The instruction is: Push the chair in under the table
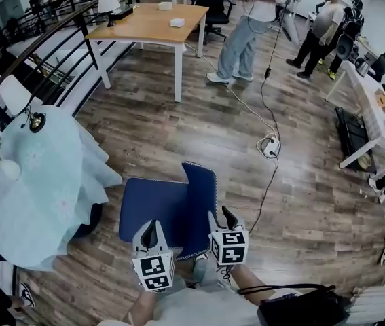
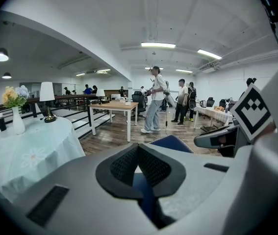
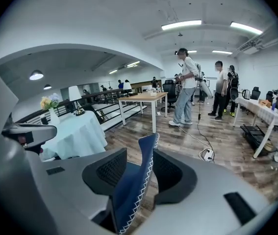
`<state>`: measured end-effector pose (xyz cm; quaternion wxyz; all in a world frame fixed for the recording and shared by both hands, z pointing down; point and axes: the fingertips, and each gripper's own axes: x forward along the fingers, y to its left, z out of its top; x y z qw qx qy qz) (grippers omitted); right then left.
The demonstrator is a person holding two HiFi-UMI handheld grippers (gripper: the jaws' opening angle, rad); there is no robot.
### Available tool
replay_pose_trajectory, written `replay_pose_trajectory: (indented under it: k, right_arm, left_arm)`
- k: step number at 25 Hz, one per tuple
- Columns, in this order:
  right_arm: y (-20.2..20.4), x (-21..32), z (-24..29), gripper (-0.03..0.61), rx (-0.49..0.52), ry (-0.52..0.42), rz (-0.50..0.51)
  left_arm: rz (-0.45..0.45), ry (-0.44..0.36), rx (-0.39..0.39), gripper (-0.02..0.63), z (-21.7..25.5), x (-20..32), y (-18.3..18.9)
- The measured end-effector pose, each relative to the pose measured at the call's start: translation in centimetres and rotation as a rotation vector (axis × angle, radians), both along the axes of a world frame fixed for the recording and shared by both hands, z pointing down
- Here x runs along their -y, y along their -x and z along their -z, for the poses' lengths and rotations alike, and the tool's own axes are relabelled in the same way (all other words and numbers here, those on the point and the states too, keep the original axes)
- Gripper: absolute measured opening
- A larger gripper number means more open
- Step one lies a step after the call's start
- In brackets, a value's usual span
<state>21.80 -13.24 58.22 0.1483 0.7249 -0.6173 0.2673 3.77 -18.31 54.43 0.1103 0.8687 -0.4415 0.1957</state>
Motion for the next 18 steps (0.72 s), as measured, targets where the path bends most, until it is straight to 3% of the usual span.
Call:
replay_pose_trajectory:
  k: [5, 13, 18]
  right_arm:
    - [-0.9, 0.6, -2.4, 0.198, 0.029, 0.057, 0.028]
    - [-1.5, 0.4, -6.3, 0.196, 0.049, 0.165, 0.045]
    - [-1.4, 1.0, -6.6, 0.127, 0.087, 0.106, 0.002]
  left_arm:
    - [0.012, 0.024, 0.030, -0.002, -1.0, -0.2, -0.6]
    - [0.066, 0.047, 0.067, -0.002, -2.4, -0.1, 0.6]
    - [0.106, 0.061, 0.078, -0.002, -2.9, 0.1, 1.3]
